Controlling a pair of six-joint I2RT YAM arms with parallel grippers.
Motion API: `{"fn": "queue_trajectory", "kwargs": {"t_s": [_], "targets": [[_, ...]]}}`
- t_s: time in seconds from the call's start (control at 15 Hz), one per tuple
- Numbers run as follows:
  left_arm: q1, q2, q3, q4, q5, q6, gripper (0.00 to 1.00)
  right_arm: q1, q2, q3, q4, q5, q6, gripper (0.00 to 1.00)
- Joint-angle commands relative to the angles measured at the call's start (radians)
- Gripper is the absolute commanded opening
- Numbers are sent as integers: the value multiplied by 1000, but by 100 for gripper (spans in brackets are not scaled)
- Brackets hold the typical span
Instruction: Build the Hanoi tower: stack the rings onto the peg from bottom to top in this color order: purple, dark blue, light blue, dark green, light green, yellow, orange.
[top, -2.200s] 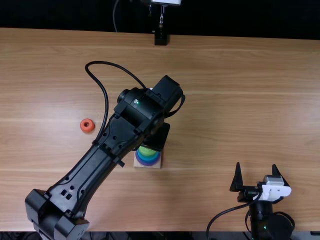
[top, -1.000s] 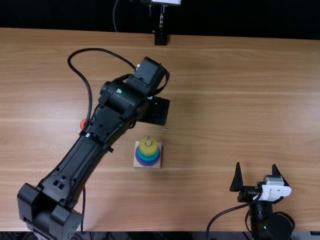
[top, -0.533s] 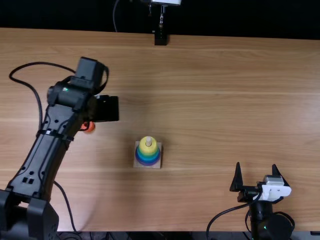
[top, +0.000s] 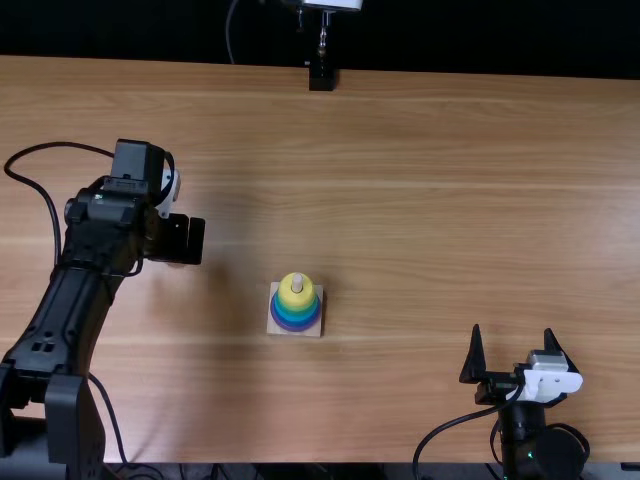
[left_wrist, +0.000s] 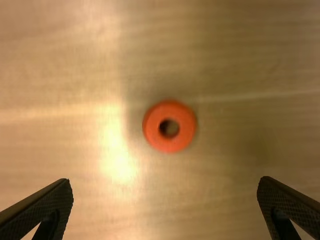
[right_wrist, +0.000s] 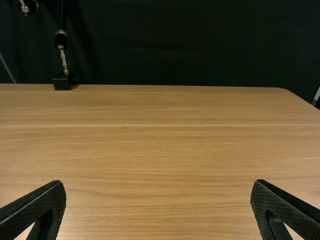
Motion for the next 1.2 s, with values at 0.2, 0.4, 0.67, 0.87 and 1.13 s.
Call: {"fn": "queue_trajectory", "kwargs": {"t_s": [0.2,0.4,0.67,0.87,1.13], "targets": [[2,97,-12,122,7,23,100,-8,-13,-15,-19,16,8,100],[1,162,-4,127,7,23,100,-8,-13,-15,-19,16,8,100],[-1,204,-1,127,7,23,100,-6,-13,-15,-19,16,8,100],[-1,212,-1,127,7,23,100,-8,-13,-15,-19,16,8,100],[-2,232,-1,129,7,23,100,-8,-13,-15,-19,16,8,100]]}}
